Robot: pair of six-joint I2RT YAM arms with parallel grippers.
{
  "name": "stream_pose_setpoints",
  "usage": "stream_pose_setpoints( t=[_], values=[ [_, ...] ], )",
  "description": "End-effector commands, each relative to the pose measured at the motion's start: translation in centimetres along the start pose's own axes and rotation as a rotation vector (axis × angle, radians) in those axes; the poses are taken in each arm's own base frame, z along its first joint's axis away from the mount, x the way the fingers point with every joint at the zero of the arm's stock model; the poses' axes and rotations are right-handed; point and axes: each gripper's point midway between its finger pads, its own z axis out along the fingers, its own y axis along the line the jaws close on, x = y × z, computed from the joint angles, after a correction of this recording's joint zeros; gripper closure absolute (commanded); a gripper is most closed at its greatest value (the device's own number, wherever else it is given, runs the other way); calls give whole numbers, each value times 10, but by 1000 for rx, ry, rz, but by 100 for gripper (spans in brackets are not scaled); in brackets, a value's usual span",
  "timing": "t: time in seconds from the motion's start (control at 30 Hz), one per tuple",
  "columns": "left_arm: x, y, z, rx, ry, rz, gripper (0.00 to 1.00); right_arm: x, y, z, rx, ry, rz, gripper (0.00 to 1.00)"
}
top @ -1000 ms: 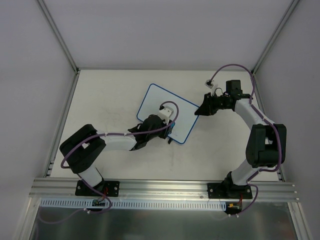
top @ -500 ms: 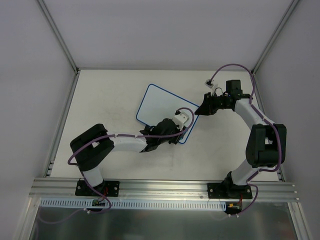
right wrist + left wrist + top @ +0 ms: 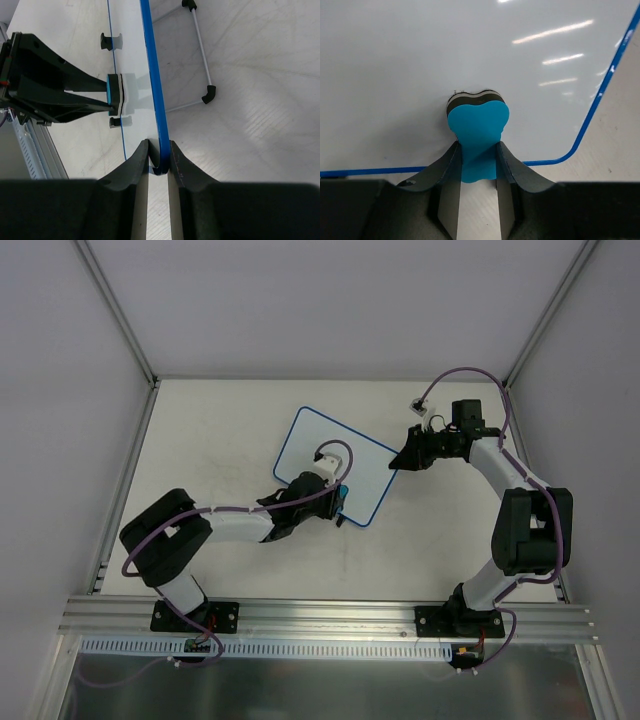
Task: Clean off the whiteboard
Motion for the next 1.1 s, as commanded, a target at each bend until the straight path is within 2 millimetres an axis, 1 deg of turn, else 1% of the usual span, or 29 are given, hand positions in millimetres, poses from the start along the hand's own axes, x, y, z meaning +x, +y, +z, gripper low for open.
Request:
stream_pose_setpoints(
  t=[0.0, 0.1, 0.23, 0.3, 0.4, 0.53, 0.57, 0.6, 0.7, 0.73, 0.8, 0.9, 0.93, 0.97, 1.03, 1.07],
  values=[
    [44, 83, -8, -285, 112, -67, 100, 6, -3, -2, 45, 22, -80, 100],
    [42, 103, -13, -322, 98, -109, 100, 7, -3, -2, 48, 23, -81, 100],
    [37, 117, -16, -340, 85, -142, 100, 7, -3, -2, 47, 22, -80, 100],
    [36, 121, -17, -345, 81, -169, 100, 7, -3, -2, 48, 23, -81, 100],
    [40, 127, -16, -350, 93, -190, 100, 6, -3, -2, 48, 21, -81, 100],
    [49, 135, -19, -379, 105, -229, 100, 6, -2, -3, 50, 22, -83, 100],
    [51, 141, -21, -394, 107, -244, 100, 6, -2, -3, 50, 21, -83, 100],
    [51, 143, -22, -400, 105, -257, 100, 7, -3, -3, 51, 23, -80, 100],
    [42, 151, -29, -423, 75, -282, 100, 7, -3, -3, 54, 24, -82, 100],
    [33, 151, -33, -424, 49, -290, 100, 7, -4, -3, 56, 24, -79, 100],
    [27, 153, -39, -439, 38, -297, 100, 7, -4, -3, 57, 23, -82, 100],
    [-3, 153, -52, -449, -25, -303, 100, 6, -4, -3, 57, 24, -81, 100],
    [-14, 151, -61, -446, -43, -298, 100, 7, -5, -3, 58, 23, -77, 100],
    [-24, 150, -65, -442, -63, -293, 100, 6, -5, -3, 58, 23, -77, 100],
    [-36, 149, -75, -441, -88, -272, 100, 5, -5, -4, 56, 20, -74, 100],
    [-50, 146, -84, -431, -128, -269, 100, 5, -5, -4, 58, 21, -73, 100]
  ],
)
